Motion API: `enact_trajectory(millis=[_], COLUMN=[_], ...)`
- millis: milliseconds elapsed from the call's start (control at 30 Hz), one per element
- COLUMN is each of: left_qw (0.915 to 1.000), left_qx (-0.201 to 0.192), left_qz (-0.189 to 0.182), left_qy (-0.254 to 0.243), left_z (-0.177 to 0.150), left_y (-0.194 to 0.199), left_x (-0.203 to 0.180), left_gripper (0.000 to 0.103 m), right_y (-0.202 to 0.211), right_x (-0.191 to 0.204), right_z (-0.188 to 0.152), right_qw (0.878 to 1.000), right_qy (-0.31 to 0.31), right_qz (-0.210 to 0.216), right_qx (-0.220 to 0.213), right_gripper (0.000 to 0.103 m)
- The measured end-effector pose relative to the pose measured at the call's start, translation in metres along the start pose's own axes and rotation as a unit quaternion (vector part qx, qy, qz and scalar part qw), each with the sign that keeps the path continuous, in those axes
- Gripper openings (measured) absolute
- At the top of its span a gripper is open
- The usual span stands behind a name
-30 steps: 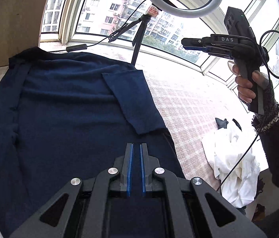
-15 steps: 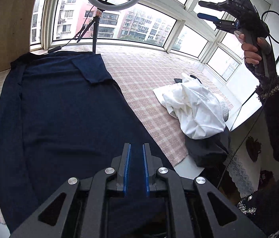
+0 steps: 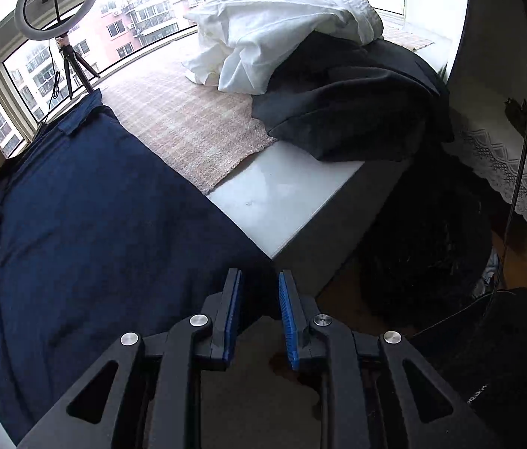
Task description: Fold clothes
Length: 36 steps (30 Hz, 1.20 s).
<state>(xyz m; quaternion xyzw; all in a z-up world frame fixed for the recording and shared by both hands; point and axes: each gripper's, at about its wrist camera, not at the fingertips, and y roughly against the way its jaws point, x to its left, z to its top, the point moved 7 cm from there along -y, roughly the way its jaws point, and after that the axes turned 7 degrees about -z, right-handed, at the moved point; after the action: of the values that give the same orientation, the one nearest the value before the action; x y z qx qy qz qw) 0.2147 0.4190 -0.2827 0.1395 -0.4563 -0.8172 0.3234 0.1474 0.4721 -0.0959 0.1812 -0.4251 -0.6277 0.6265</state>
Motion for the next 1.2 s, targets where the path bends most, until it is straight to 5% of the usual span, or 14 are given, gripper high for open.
enact_trajectory(millis=[133, 200, 333, 467, 800, 867, 900, 933, 1200], left_qw=[1.0, 0.9996, 0.9954, 0.9787, 0.9627, 0.9583, 0.9556, 0.9521, 0.916], left_qx=[-0.005, -0.007, -0.01, -0.036, -0.049, -0.052, -0.055, -0.059, -0.116], left_qz=[-0.002, -0.026, -0.07, -0.127, -0.147, -0.153, -0.158, -0.162, -0.148], left_qy=[-0.008, -0.001, 0.064, 0.158, 0.222, 0.235, 0.243, 0.253, 0.354], left_z=[0.005, 0.006, 0.01, 0.017, 0.006, 0.001, -0.002, -0.004, -0.047], left_y=[0.0, 0.003, 0.02, 0.048, 0.054, 0.052, 0.052, 0.053, 0.087], left_x=[0.004, 0.006, 0.026, 0.056, 0.087, 0.092, 0.094, 0.097, 0.148], left_gripper=[0.021, 0.001, 0.002, 0.002, 0.002, 0.002, 0.002, 0.002, 0.002], right_y=[-0.011, -0.024, -0.084, -0.173, -0.337, -0.344, -0.347, -0.349, -0.327], right_x=[0.0, 0.0, -0.012, -0.026, -0.025, -0.018, -0.014, -0.01, 0.064], right_z=[0.001, 0.009, 0.042, 0.081, 0.112, 0.11, 0.109, 0.109, 0.143], right_qw=[1.0, 1.0, 0.997, 0.998, 0.986, 0.985, 0.985, 0.984, 0.988], right_qy=[0.008, 0.018, 0.041, -0.009, -0.033, -0.025, -0.021, -0.01, 0.051], right_qz=[-0.002, -0.004, -0.057, -0.033, -0.054, -0.048, -0.045, -0.054, -0.071], right_qx=[0.008, 0.012, 0.018, 0.053, 0.157, 0.164, 0.167, 0.169, 0.125], right_gripper=[0.051, 0.051, 0.051, 0.051, 0.051, 0.04, 0.014, 0.006, 0.005])
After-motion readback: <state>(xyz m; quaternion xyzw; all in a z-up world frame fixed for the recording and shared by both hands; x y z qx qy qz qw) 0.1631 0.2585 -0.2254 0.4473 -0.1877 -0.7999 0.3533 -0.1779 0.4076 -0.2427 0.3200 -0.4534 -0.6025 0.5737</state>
